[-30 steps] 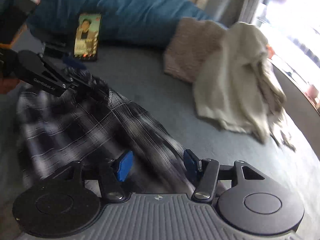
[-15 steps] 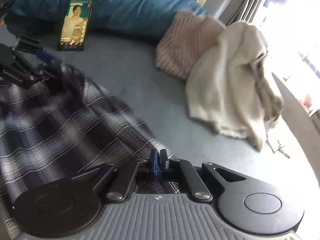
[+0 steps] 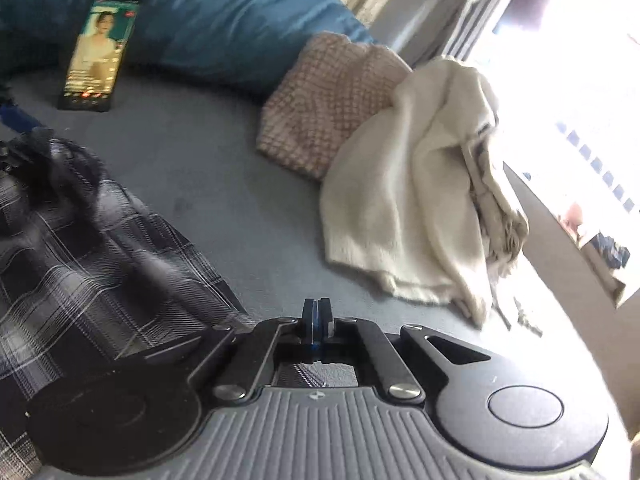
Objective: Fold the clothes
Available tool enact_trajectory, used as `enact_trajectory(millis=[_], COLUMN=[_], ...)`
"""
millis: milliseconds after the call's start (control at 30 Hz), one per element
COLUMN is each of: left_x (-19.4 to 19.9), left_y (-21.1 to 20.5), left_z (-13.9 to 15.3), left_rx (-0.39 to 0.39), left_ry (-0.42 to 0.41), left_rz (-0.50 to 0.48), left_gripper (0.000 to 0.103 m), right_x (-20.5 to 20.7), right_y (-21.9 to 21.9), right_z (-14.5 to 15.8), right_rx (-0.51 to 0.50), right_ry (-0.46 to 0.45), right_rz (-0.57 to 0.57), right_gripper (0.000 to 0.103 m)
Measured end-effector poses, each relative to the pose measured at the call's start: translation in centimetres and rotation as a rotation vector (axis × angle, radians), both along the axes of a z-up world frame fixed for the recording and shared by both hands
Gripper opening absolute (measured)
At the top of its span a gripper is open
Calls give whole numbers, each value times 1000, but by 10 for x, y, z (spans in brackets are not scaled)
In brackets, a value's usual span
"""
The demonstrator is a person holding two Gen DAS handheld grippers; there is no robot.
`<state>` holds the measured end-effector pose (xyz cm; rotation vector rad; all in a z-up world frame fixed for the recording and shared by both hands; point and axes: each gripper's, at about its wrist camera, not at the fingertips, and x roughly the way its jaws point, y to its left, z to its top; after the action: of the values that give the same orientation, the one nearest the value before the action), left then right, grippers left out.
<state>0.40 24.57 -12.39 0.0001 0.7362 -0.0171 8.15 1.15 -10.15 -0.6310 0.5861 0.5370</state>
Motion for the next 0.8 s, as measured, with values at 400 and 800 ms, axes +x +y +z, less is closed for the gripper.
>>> enact_trajectory(millis=[400,800], left_x=[-13,6], left_y=[15,-2], left_z=[28,21], left_rx=[-62,-22], left_ry=[-65,-47], left_rz=[52,-10], left_gripper=[54,54], right_x=[4,1], right_y=[-24,18], right_z=[25,11], right_rx=[231,213], right_ry=[206,296], right_rz=[100,227], right_gripper=[36,39])
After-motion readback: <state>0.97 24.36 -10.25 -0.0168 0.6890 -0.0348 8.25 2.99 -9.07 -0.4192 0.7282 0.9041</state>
